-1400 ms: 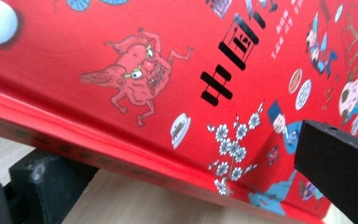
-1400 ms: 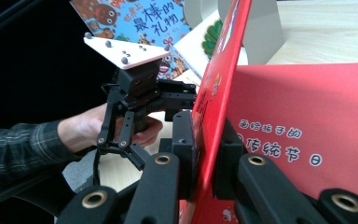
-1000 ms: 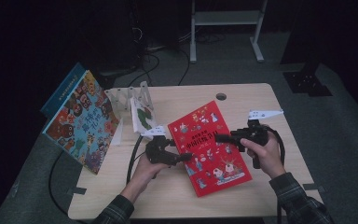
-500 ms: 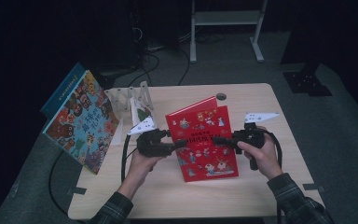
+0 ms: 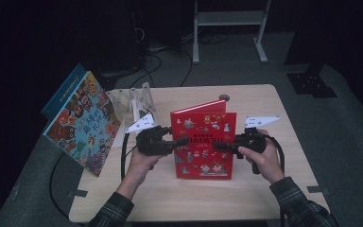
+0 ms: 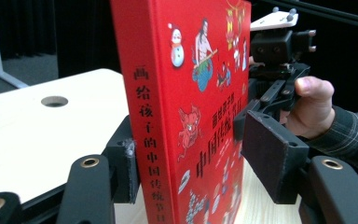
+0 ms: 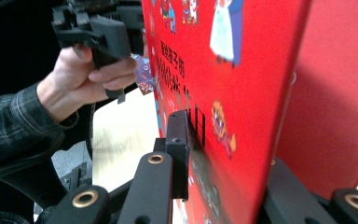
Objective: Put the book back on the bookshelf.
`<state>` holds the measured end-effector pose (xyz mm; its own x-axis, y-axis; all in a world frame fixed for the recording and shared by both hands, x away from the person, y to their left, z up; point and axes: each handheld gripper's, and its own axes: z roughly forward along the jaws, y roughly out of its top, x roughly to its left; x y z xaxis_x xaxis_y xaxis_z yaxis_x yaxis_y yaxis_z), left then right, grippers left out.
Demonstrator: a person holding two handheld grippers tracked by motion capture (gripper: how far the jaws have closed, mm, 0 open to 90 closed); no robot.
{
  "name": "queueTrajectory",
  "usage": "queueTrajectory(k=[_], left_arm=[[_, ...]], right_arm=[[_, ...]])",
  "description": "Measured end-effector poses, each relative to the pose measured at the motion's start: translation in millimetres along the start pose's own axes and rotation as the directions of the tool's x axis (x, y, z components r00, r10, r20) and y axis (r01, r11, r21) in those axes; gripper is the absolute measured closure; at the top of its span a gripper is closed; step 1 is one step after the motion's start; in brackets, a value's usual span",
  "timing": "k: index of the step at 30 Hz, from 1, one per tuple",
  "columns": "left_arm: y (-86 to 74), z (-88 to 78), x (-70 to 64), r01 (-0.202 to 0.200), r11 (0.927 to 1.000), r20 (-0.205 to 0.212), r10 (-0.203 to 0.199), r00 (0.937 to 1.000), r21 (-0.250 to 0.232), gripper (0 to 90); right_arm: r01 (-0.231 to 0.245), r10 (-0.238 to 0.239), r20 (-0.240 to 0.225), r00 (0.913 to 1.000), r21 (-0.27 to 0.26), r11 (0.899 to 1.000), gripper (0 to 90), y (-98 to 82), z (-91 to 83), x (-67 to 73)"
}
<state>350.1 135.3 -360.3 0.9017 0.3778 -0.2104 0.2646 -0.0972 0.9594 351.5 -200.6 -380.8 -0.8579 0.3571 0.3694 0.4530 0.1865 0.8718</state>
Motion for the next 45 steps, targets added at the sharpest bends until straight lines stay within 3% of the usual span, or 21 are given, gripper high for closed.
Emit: queueTrajectory(k=[6, 11, 17, 21, 25, 31, 37, 45], left_arm=[[5.0, -2.7, -5.8, -0.056, 0.9982, 0.005, 0.056, 0.9984, 0.022, 43.1], [5.6, -4.4, -5.7, -0.065, 0.9972, 0.007, 0.065, 0.9979, 0.037, 49.2], [9.2, -3.9, -10.3, -0.108, 0.9917, 0.018, 0.107, 0.9941, 0.070, 50.7], [9.2, -4.6, -7.3, -0.101, 0.9920, 0.022, 0.100, 0.9947, 0.075, 49.8], [8.1, -5.9, -1.7, -0.081, 0.9941, 0.037, 0.079, 0.9962, 0.072, 48.8], [7.4, -5.4, -0.1, -0.071, 0.9942, 0.084, 0.065, 0.9944, 0.081, 48.1], [9.2, -5.1, -0.2, -0.072, 0.9935, 0.092, 0.063, 0.9937, 0.088, 49.3], [11.1, -3.9, -1.3, -0.081, 0.9927, 0.134, 0.068, 0.9887, 0.089, 50.3]], right_arm=[[0.018, -0.018, 0.004, 0.9998, 0.032, 0.999, 74.4, -0.5, 3.5, 1.1], [0.038, -0.039, 0.006, 0.9992, 0.052, 0.998, 74.4, 1.2, 3.3, 2.5], [0.072, -0.073, 0.004, 0.9973, 0.103, 0.992, 74.8, 3.7, 3.1, 4.4], [0.074, -0.072, -0.022, 0.9971, 0.109, 0.991, 77.9, 4.8, 2.6, 5.2], [0.096, -0.086, -0.080, 0.9930, 0.130, 0.987, 85.8, 8.4, 4.0, 12.8], [0.103, -0.091, -0.091, 0.9917, 0.141, 0.985, 86.1, 8.7, 3.5, 12.7], [0.111, -0.096, -0.107, 0.9896, 0.145, 0.983, 86.8, 9.3, 2.0, 13.9], [0.135, -0.118, -0.117, 0.9861, 0.154, 0.979, 86.9, 11.4, -1.3, 15.5]])
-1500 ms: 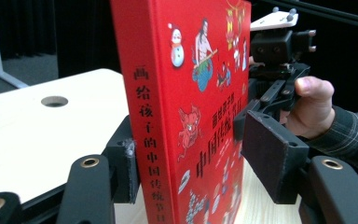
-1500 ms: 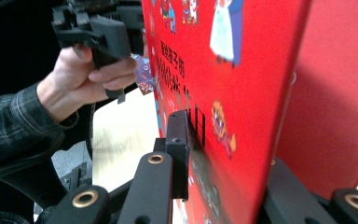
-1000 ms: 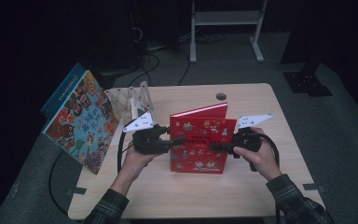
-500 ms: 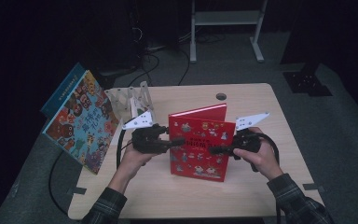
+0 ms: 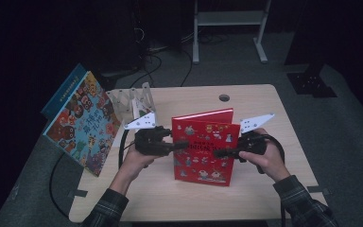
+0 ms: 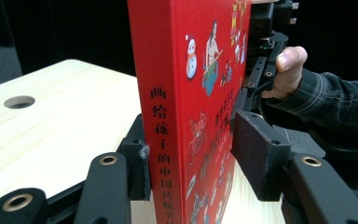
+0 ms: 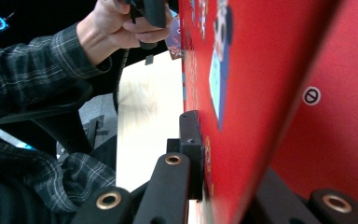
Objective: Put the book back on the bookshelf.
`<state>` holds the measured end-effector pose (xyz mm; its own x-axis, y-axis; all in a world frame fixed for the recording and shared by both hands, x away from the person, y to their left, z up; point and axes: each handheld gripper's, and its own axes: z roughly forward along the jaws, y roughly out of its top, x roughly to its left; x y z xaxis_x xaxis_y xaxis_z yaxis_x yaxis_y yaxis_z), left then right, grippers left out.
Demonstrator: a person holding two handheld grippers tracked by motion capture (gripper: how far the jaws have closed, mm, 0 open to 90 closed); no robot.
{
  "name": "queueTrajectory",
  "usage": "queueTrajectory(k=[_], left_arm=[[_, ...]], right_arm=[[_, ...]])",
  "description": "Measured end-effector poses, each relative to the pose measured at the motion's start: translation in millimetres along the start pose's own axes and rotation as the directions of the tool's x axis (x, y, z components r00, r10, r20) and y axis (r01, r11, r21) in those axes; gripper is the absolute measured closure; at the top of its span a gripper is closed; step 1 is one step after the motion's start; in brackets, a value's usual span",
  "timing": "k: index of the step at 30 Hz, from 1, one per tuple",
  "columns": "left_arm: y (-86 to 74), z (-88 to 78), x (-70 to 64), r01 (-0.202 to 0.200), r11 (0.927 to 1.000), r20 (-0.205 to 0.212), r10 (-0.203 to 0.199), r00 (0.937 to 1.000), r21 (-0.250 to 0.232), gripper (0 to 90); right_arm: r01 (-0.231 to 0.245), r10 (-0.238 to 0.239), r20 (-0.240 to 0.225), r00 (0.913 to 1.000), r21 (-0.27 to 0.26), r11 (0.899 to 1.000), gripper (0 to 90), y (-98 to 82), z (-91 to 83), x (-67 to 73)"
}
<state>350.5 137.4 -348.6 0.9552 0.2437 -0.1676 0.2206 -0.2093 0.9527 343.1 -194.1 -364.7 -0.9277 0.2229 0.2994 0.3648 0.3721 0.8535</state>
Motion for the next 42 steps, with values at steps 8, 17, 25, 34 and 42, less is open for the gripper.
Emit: queueTrajectory(k=[8, 17, 25, 34, 42], left_arm=[[0.4, 0.1, -1.1, -0.002, 1.0000, 0.008, 0.002, 1.0000, 0.004, 54.7], [1.4, -3.4, -3.3, -0.021, 0.9998, 0.002, 0.021, 0.9998, 0.000, 67.2], [8.0, -4.1, -11.6, -0.065, 0.9977, 0.018, 0.066, 0.9977, -0.017, 74.8], [6.5, -2.2, -12.7, -0.069, 0.9976, -0.023, 0.068, 0.9974, -0.011, 75.6], [7.8, -3.7, -13.7, -0.066, 0.9974, -0.052, 0.064, 0.9965, -0.028, 77.5]], right_arm=[[0.010, -0.009, -0.011, 0.9999, 0.013, 1.000, 86.7, 0.3, 1.1, 0.8], [0.010, -0.009, -0.017, 0.9998, 0.016, 1.000, 84.2, 1.1, 1.0, 0.4], [0.020, -0.019, 0.022, 0.9996, -0.013, 1.000, 75.0, 0.9, -2.9, -4.6], [0.017, -0.014, 0.076, 0.9970, -0.044, 0.999, 68.0, -0.1, -11.0, -10.8], [0.025, -0.017, 0.128, 0.9916, -0.058, 0.998, 62.5, 1.0, -24.6, -13.9]])
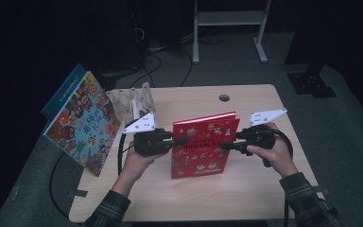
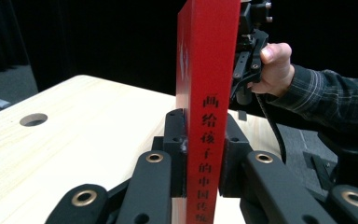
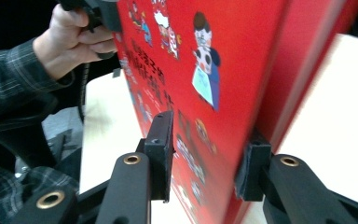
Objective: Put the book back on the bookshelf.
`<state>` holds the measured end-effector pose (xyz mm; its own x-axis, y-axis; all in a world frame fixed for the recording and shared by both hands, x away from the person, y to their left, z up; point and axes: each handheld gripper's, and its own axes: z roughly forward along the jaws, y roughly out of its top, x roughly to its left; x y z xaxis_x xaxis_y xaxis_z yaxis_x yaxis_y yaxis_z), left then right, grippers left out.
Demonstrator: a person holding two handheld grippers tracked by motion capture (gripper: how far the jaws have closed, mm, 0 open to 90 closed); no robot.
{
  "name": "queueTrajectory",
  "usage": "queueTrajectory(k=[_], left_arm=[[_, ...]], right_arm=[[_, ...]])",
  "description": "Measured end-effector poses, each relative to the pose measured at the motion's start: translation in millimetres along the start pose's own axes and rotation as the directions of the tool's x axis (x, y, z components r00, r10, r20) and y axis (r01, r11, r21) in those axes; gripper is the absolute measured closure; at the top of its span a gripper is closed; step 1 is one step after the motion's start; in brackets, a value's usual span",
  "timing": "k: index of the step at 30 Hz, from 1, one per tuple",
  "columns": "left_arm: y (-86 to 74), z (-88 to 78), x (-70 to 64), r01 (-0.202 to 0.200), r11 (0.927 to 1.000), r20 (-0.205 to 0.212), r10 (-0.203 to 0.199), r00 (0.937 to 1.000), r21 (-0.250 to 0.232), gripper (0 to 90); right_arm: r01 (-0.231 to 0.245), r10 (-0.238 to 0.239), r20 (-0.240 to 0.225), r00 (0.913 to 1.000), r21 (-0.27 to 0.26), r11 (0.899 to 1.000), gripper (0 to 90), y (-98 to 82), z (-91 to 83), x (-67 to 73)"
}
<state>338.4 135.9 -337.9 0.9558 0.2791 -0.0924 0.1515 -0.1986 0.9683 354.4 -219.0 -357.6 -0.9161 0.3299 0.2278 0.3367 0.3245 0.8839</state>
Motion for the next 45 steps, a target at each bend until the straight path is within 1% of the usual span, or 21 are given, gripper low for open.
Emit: queueTrajectory(k=[7, 11, 12, 13, 20, 21, 27, 28, 29, 30, 31, 34, 35, 36, 37, 38, 40, 41, 42, 43, 45], left_arm=[[-0.1, 0.6, -2.8, -0.005, 1.0000, -0.056, 0.005, 0.9984, -0.004, 79.4], [-0.8, -5.1, 0.2, 0.005, 0.9999, -0.096, -0.006, 0.9954, -0.012, 79.6], [-0.8, -5.1, 0.2, 0.005, 0.9999, -0.096, -0.006, 0.9954, -0.012, 79.6], [-1.0, -7.4, 1.6, 0.014, 0.9997, -0.102, -0.016, 0.9946, -0.022, 79.6], [0.1, -13.3, 2.4, 0.026, 0.9983, -0.123, -0.032, 0.9918, -0.052, 79.6], [0.2, -13.8, 2.3, 0.028, 0.9981, -0.127, -0.035, 0.9913, -0.055, 79.6], [0.4, -16.4, 2.4, 0.034, 0.9976, -0.145, -0.043, 0.9886, -0.060, 79.7], [0.4, -16.4, 2.4, 0.034, 0.9976, -0.145, -0.043, 0.9886, -0.060, 79.7], [0.6, -17.3, 2.4, 0.037, 0.9972, -0.148, -0.046, 0.9878, -0.065, 79.7], [1.0, -18.4, 2.5, 0.039, 0.9969, -0.153, -0.049, 0.9870, -0.068, 79.7], [1.4, -19.3, 2.6, 0.039, 0.9970, -0.157, -0.049, 0.9864, -0.067, 79.7], [2.5, -21.7, 2.7, 0.040, 0.9969, -0.165, -0.051, 0.9850, -0.068, 79.7], [2.5, -21.7, 2.7, 0.040, 0.9969, -0.165, -0.051, 0.9850, -0.068, 79.7], [3.1, -22.3, 2.2, 0.045, 0.9964, -0.170, -0.057, 0.9838, -0.072, 79.7], [3.8, -23.3, 1.9, 0.042, 0.9966, -0.173, -0.054, 0.9834, -0.072, 79.7], [4.2, -24.1, 1.8, 0.041, 0.9965, -0.175, -0.053, 0.9831, -0.073, 79.7], [5.5, -27.2, 2.2, 0.045, 0.9959, -0.180, -0.059, 0.9818, -0.079, 79.7], [5.5, -27.2, 2.2, 0.045, 0.9959, -0.180, -0.059, 0.9818, -0.079, 79.7], [5.9, -28.7, 2.4, 0.047, 0.9955, -0.185, -0.061, 0.9809, -0.082, 79.7], [6.3, -29.8, 2.4, 0.047, 0.9952, -0.189, -0.063, 0.9800, -0.085, 79.7], [7.3, -33.3, 2.6, 0.046, 0.9951, -0.199, -0.062, 0.9781, -0.088, 79.7]], right_arm=[[-0.021, 0.023, 0.069, 0.9974, -0.033, 0.999, 55.6, -3.2, -12.2, -5.6], [-0.038, 0.053, 0.117, 0.9917, -0.133, 0.990, 46.4, -4.5, -25.0, -10.8], [-0.038, 0.053, 0.117, 0.9917, -0.133, 0.990, 46.4, -4.5, -25.0, -10.8], [-0.044, 0.068, 0.174, 0.9823, -0.139, 0.989, 42.2, -6.9, -29.0, -14.7], [-0.053, 0.068, 0.304, 0.9501, -0.056, 0.997, 31.9, -23.0, -19.8, -25.9], [-0.055, 0.071, 0.320, 0.9447, -0.059, 0.997, 31.3, -25.0, -18.7, -26.8], [-0.084, 0.078, 0.372, 0.9250, 0.000, 0.996, 28.4, -36.7, -11.7, -33.1], [-0.084, 0.078, 0.372, 0.9250, 0.000, 0.996, 28.4, -36.7, -11.7, -33.1], [-0.089, 0.073, 0.383, 0.9209, 0.024, 0.996, 27.7, -38.6, -10.2, -34.3], [-0.102, 0.074, 0.413, 0.9079, 0.046, 0.994, 27.8, -44.3, -6.8, -36.7], [-0.108, 0.075, 0.420, 0.9047, 0.056, 0.993, 27.8, -46.6, -5.6, -37.7], [-0.128, 0.067, 0.466, 0.8823, 0.100, 0.987, 27.3, -56.1, 0.0, -42.6], [-0.128, 0.067, 0.466, 0.8823, 0.100, 0.987, 27.3, -56.1, 0.0, -42.6], [-0.141, 0.065, 0.484, 0.8727, 0.122, 0.983, 26.6, -59.0, 2.2, -45.3], [-0.150, 0.063, 0.508, 0.8588, 0.132, 0.980, 26.5, -63.7, 4.1, -48.6], [-0.186, 0.080, 0.531, 0.8438, 0.149, 0.971, 26.5, -71.3, 6.3, -54.0], [-0.204, 0.082, 0.556, 0.8272, 0.162, 0.965, 26.5, -77.6, 7.9, -57.9], [-0.216, 0.083, 0.565, 0.8211, 0.172, 0.961, 26.4, -80.8, 8.6, -60.2], [-0.216, 0.083, 0.565, 0.8211, 0.172, 0.961, 26.4, -80.8, 8.6, -60.2], [-0.234, 0.094, 0.576, 0.8119, 0.173, 0.957, 25.7, -86.7, 9.6, -64.9], [-0.241, 0.092, 0.586, 0.8049, 0.181, 0.954, 25.1, -90.1, 10.6, -67.7]])
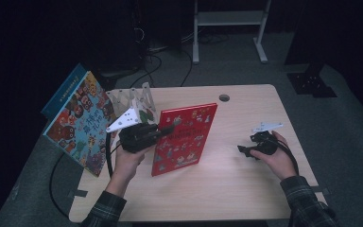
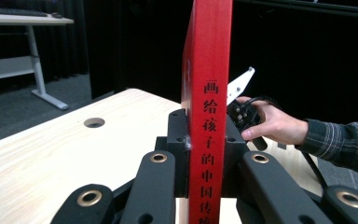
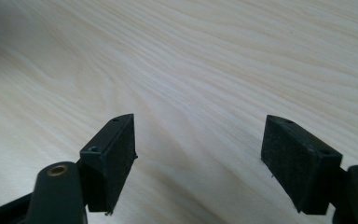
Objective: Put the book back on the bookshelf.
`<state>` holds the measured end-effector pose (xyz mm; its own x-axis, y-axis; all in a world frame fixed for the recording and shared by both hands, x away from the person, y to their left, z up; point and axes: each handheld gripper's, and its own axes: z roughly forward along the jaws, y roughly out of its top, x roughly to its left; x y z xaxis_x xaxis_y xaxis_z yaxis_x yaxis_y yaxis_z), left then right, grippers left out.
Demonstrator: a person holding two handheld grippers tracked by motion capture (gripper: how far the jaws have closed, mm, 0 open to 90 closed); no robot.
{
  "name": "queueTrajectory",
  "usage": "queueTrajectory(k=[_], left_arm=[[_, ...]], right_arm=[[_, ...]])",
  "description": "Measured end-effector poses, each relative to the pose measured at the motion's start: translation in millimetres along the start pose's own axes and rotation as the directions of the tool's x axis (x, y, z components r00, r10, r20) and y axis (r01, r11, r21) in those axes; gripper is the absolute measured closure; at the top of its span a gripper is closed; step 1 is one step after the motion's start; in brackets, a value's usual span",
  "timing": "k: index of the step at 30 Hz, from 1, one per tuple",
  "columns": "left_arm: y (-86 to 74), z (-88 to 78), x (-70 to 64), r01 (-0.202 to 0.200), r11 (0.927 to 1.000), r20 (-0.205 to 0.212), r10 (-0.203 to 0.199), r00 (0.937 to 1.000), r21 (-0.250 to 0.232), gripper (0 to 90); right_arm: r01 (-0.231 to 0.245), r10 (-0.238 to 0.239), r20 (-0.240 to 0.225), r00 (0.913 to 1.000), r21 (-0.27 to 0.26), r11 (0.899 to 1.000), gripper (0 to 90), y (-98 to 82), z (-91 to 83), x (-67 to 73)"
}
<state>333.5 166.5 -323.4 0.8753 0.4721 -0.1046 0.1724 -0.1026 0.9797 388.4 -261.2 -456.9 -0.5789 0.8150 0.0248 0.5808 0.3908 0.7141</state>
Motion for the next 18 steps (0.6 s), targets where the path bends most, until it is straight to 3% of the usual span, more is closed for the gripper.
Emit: queueTrajectory(k=[7, 18], left_arm=[[4.4, -11.3, 1.8, 0.006, 0.9998, -0.038, -0.007, 0.9992, -0.017, 79.7], [9.6, -33.7, 4.7, 0.008, 0.9989, -0.096, -0.012, 0.9953, -0.046, 79.7]], right_arm=[[0.005, -0.006, 0.036, 0.9993, 0.040, 0.999, 25.1, -5.4, 9.1, -2.7], [-0.009, 0.007, 0.037, 0.9993, 0.061, 0.998, 19.6, -10.2, 17.2, -4.5]])
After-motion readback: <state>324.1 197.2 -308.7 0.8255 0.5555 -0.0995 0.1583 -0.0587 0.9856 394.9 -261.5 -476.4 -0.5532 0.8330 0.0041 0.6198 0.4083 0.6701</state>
